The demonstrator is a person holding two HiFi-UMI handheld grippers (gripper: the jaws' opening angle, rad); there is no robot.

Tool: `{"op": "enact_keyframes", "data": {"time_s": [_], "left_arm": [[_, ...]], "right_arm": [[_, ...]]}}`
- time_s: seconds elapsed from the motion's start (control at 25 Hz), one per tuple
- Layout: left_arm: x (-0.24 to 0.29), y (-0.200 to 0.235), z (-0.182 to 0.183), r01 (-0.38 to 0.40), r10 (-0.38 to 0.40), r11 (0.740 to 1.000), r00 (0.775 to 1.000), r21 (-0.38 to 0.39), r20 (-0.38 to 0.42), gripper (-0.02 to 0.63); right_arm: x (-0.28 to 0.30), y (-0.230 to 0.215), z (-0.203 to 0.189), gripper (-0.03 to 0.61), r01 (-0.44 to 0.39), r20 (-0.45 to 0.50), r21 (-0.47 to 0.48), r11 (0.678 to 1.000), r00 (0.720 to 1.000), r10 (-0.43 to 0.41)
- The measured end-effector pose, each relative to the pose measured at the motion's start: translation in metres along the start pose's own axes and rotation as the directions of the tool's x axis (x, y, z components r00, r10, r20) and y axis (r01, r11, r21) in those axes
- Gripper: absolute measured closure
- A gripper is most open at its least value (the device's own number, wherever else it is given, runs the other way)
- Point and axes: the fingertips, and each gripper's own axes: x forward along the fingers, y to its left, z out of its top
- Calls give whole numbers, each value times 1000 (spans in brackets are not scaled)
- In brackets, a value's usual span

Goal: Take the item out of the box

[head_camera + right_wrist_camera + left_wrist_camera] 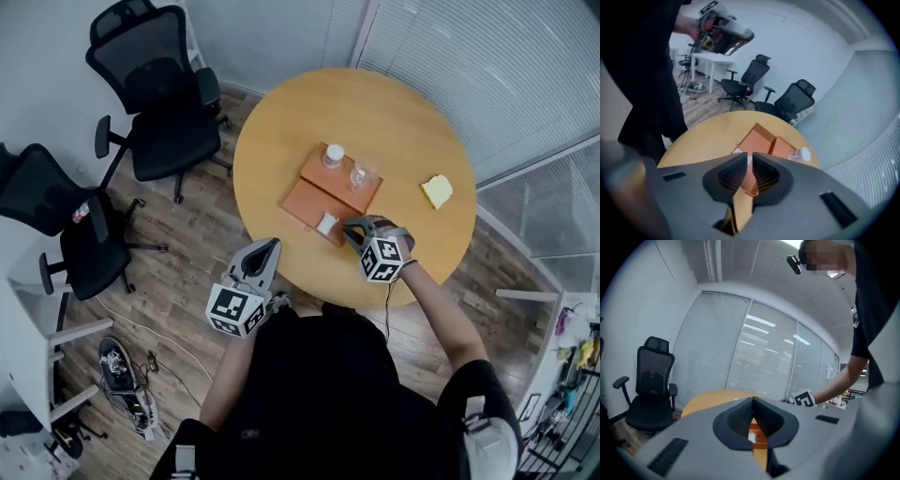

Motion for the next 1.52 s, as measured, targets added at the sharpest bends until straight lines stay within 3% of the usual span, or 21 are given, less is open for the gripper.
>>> {"op": "enact_keyframes", "data": {"time_s": [0.12, 0.2, 0.28, 0.36, 0.6, 0.8, 1.08, 1.36, 1.52], "left_arm": [[1, -6, -1, -46, 46, 999, 999, -16, 3, 607], [2, -7, -4, -77, 77, 997, 997, -26, -1, 607], [3, -9, -7, -109, 109, 993, 994, -38, -7, 607], [5, -12, -10, -135, 135, 990, 991, -47, -12, 607], [4, -13, -18, -191, 189, 979, 982, -67, -26, 607], [4, -16, -24, -215, 213, 974, 976, -76, -37, 607], [-2, -19, -30, -230, 227, 970, 973, -78, -52, 607], [-2, -24, -32, -228, 224, 971, 973, -77, -59, 607], [-4, -27, -30, -220, 217, 973, 974, -63, -62, 607]], "right_arm": [[17, 5, -6, 563, -89, -29, -202, 975, 996, 84], [28, 8, -5, 561, -144, -33, -283, 948, 990, 141], [38, 12, -5, 544, -195, -37, -330, 924, 980, 193], [50, 15, -12, 468, -224, -55, -382, 897, 974, 220], [94, 28, -33, 417, -276, -125, -522, 807, 961, 248], [115, 38, -38, 380, -321, -156, -560, 764, 946, 284], [135, 38, -36, 368, -327, -168, -561, 760, 944, 283], [143, 51, -44, 366, -359, -204, -599, 716, 933, 296], [149, 52, -47, 362, -365, -218, -591, 720, 931, 294]]}}
